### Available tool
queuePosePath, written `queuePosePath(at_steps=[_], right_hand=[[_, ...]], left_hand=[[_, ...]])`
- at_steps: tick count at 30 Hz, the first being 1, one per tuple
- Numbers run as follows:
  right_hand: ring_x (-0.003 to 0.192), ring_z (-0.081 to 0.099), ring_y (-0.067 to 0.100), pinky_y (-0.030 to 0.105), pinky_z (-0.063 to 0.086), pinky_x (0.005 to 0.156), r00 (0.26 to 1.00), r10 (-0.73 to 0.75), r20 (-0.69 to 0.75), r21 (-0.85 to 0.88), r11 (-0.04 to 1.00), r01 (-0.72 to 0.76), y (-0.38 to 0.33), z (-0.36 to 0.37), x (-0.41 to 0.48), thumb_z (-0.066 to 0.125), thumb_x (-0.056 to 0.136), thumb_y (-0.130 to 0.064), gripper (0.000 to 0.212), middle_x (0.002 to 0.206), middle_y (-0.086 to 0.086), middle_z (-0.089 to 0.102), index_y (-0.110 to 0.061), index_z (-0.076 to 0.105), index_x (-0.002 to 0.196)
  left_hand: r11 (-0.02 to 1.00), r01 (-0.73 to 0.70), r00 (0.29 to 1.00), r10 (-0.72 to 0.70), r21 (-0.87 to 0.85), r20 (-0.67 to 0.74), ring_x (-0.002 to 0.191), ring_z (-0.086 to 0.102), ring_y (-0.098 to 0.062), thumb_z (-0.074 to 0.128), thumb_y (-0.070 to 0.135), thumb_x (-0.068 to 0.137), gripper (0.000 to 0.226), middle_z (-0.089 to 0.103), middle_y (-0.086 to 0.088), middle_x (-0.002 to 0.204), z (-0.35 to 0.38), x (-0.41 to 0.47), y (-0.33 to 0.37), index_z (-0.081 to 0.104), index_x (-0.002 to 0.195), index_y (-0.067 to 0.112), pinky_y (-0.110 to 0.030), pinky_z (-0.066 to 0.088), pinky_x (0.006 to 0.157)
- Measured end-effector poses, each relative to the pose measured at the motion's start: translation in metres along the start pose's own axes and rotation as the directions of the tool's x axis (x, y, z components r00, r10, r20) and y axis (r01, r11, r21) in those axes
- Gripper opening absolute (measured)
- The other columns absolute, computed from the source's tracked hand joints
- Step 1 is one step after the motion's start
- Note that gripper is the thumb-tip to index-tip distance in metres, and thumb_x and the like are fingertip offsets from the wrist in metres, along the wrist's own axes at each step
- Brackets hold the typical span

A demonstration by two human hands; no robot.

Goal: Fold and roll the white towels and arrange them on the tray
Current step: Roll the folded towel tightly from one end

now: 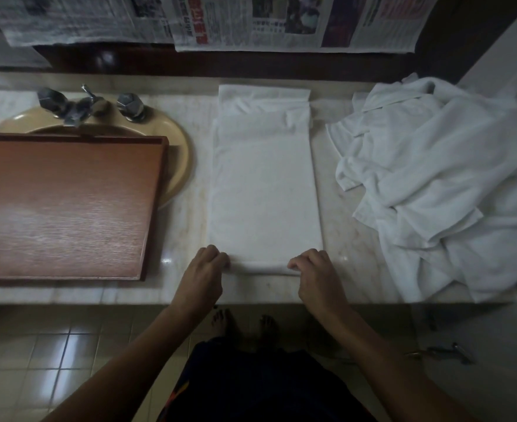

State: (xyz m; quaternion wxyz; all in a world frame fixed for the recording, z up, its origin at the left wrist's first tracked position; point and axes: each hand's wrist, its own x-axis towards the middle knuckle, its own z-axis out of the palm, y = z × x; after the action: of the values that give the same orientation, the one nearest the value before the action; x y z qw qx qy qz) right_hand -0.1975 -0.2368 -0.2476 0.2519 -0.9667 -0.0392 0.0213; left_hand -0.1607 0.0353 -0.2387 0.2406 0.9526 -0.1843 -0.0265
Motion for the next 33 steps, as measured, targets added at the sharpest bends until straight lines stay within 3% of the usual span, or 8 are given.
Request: queuePosePath(at_steps=[5,13,17,19,23,27,30,33], right_hand=[[0.101,0.054,0.023,0.036,0.052,0.082,0.996,-0.086,-0.023,-0.094,0.992,0.083,-0.002,0.000,-0.013,0.062,0.081,0.004,0.039,0.112,0.003,0.059,-0.011,0.069,0.117],[0.098,0.056,0.029,0.039,0.045,0.078,0.993,-0.120,0.017,-0.218,0.968,0.121,0.004,-0.001,-0.002,0.038,0.074,0.001,0.054,0.110,0.004,0.058,-0.014,0.066,0.118],[0.097,0.059,0.026,0.035,0.037,0.084,0.995,-0.088,0.055,-0.185,0.978,0.097,0.008,-0.011,0.003,0.059,0.061,0.009,0.059,0.107,-0.001,0.064,-0.018,0.068,0.113],[0.097,0.059,0.021,0.029,0.032,0.081,0.996,-0.048,0.079,-0.132,0.990,0.059,0.010,-0.015,0.003,0.068,0.061,0.014,0.061,0.105,-0.006,0.066,-0.021,0.068,0.110],[0.098,0.060,0.021,0.031,0.040,0.077,0.987,-0.046,0.153,-0.053,0.997,0.055,0.017,-0.020,0.007,0.070,0.076,0.013,0.049,0.109,-0.007,0.067,-0.022,0.069,0.110],[0.098,0.058,0.013,0.027,0.047,0.085,0.975,-0.006,0.222,0.050,0.999,-0.005,0.021,-0.029,0.020,0.066,0.087,0.008,0.040,0.110,-0.013,0.056,-0.025,0.071,0.108],[0.102,0.054,0.010,0.021,0.041,0.088,0.969,0.032,0.244,0.072,0.996,-0.051,0.024,-0.034,0.032,0.062,0.098,-0.006,0.023,0.110,-0.009,0.054,-0.022,0.075,0.109],[0.105,0.053,0.015,0.026,0.043,0.088,0.974,0.070,0.217,0.063,0.994,-0.086,0.021,-0.033,0.038,0.061,0.099,-0.008,0.023,0.108,-0.005,0.062,-0.022,0.077,0.108]], left_hand=[[0.998,-0.053,0.998,0.053,0.040,-0.015,0.079,0.051,-0.025,0.070,-0.015,0.069,0.033,0.058,-0.008,0.093,0.004,-0.009,0.000,0.066,0.095,0.005,-0.043,0.050,0.061],[0.988,-0.096,0.995,0.094,0.118,0.024,0.077,0.053,-0.027,0.073,-0.012,0.062,0.042,0.062,-0.004,0.090,0.000,0.005,-0.012,0.067,0.097,0.010,-0.038,0.043,0.063],[0.998,-0.050,0.996,0.046,0.042,0.082,0.085,0.064,-0.024,0.074,-0.002,0.071,0.035,0.072,0.002,0.093,-0.013,0.009,-0.017,0.074,0.101,0.016,-0.037,0.050,0.072],[0.998,0.010,0.995,-0.004,-0.055,0.104,0.086,0.066,-0.019,0.075,0.001,0.074,0.032,0.074,0.005,0.094,-0.021,0.009,-0.021,0.075,0.101,0.018,-0.035,0.053,0.074],[0.975,0.114,0.988,-0.092,-0.189,0.120,0.078,0.065,-0.006,0.076,0.004,0.080,0.024,0.070,0.010,0.088,-0.026,0.010,-0.026,0.075,0.094,0.023,-0.032,0.057,0.072],[0.898,0.318,0.947,-0.282,-0.304,0.156,0.082,0.070,-0.001,0.084,0.015,0.081,0.020,0.075,0.012,0.085,-0.029,0.019,-0.027,0.075,0.091,0.030,-0.023,0.054,0.076],[0.779,0.488,0.872,-0.452,-0.395,0.187,0.081,0.072,-0.008,0.090,0.019,0.074,0.022,0.076,0.008,0.080,-0.028,0.026,-0.034,0.075,0.085,0.030,-0.032,0.057,0.077],[0.725,0.549,0.829,-0.534,-0.417,0.164,0.080,0.071,-0.012,0.090,0.023,0.074,0.019,0.074,0.005,0.081,-0.025,0.028,-0.031,0.075,0.084,0.028,-0.033,0.056,0.073]])
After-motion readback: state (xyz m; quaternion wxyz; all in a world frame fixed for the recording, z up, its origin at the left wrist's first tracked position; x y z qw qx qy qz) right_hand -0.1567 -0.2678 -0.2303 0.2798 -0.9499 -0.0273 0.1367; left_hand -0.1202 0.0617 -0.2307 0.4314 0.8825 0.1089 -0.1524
